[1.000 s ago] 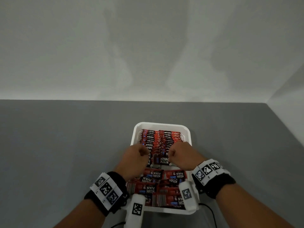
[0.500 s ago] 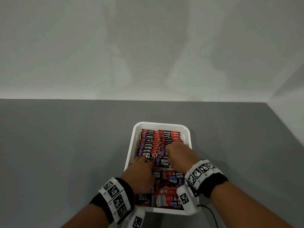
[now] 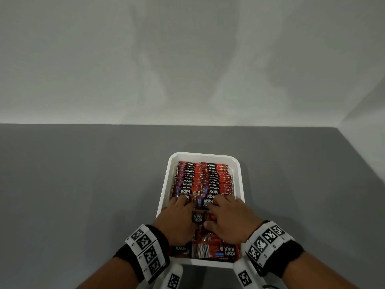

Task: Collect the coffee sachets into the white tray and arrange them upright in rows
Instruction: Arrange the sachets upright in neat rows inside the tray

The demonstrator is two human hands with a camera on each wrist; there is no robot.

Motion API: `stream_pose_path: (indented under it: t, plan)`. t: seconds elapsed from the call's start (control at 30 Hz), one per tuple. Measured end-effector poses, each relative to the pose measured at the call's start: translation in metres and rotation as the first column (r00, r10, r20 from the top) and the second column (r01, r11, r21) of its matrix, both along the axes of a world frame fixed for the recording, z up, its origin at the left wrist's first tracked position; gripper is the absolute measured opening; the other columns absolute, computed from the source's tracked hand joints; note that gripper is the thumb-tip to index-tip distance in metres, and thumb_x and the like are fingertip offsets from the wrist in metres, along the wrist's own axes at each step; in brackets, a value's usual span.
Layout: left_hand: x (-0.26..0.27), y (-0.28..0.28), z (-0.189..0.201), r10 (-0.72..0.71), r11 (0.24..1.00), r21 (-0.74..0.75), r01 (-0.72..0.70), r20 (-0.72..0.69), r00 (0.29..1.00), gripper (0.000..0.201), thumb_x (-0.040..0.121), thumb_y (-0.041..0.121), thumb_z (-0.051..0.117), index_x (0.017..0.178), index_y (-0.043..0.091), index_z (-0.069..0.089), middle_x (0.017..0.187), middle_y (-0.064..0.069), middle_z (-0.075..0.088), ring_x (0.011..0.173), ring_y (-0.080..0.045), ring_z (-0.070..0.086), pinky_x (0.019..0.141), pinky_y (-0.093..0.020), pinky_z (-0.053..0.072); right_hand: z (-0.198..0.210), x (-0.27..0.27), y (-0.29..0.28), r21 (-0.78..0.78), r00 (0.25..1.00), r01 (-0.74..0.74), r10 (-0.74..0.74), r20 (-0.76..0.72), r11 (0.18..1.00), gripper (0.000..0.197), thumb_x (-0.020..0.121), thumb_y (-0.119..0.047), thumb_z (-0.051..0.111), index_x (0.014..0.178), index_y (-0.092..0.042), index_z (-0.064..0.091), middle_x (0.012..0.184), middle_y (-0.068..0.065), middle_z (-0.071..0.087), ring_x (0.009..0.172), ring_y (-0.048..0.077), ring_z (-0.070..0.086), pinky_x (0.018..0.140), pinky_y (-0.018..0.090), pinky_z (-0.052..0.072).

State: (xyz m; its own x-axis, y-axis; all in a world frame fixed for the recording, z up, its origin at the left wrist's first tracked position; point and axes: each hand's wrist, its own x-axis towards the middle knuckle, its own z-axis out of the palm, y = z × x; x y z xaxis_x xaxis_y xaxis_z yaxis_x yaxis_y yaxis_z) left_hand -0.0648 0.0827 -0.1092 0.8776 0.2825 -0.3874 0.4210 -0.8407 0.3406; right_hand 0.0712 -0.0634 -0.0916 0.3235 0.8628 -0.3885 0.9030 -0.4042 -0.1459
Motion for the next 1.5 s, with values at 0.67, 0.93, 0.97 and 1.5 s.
stream_pose_path:
  t: [0.67, 0.93, 0.97, 1.5]
  plan:
    - [0.003, 0.000, 0.012, -0.038, 0.998, 0.042, 0.039, -0.027, 0.999, 0.042, 0.095, 0.036, 0.054, 0.134, 0.020, 0.049, 0.136, 0.000, 0.050, 0.130, -0.022, 0.043, 0.113, -0.047, 0.036, 0.002, 0.010, -0.005, -0.027, 0.996, -0.031, 0.029, -0.083, 0.999, 0.032, 0.089, -0.032, 0.064, 0.119, -0.020, 0.063, 0.118, 0.002, 0.064, 0.111, 0.023, 0.058, 0.100, 0.039, 0.047]
    - [0.005, 0.002, 0.014, -0.108, 0.993, 0.047, 0.108, 0.000, 0.994, 0.019, 0.097, 0.025, 0.055, 0.113, 0.017, 0.060, 0.126, -0.003, 0.055, 0.119, -0.022, 0.052, 0.105, -0.039, 0.043, 0.002, 0.004, -0.002, -0.012, 0.998, -0.066, 0.066, 0.010, 0.998, 0.029, 0.094, -0.036, 0.064, 0.117, -0.019, 0.057, 0.123, 0.003, 0.059, 0.118, 0.025, 0.050, 0.107, 0.042, 0.036]
    - [0.005, 0.002, 0.015, -0.106, 0.994, 0.034, 0.106, 0.006, 0.994, 0.017, 0.097, 0.024, 0.056, 0.112, 0.017, 0.059, 0.125, -0.003, 0.057, 0.118, -0.021, 0.054, 0.104, -0.038, 0.044, 0.004, 0.003, -0.002, -0.017, 0.998, -0.068, 0.068, 0.013, 0.998, 0.028, 0.094, -0.035, 0.064, 0.116, -0.019, 0.056, 0.122, 0.004, 0.059, 0.117, 0.025, 0.051, 0.106, 0.042, 0.036]
    - [0.003, 0.007, 0.027, -0.123, 0.985, -0.132, 0.114, -0.063, 0.990, 0.024, 0.093, 0.021, 0.059, 0.116, 0.019, 0.063, 0.125, 0.003, 0.065, 0.118, -0.017, 0.060, 0.109, -0.036, 0.040, 0.027, 0.010, -0.001, 0.047, 0.971, 0.071, -0.059, -0.230, 0.996, 0.011, 0.092, -0.027, 0.063, 0.095, -0.018, 0.060, 0.099, 0.001, 0.064, 0.090, 0.020, 0.061, 0.079, 0.037, 0.053]
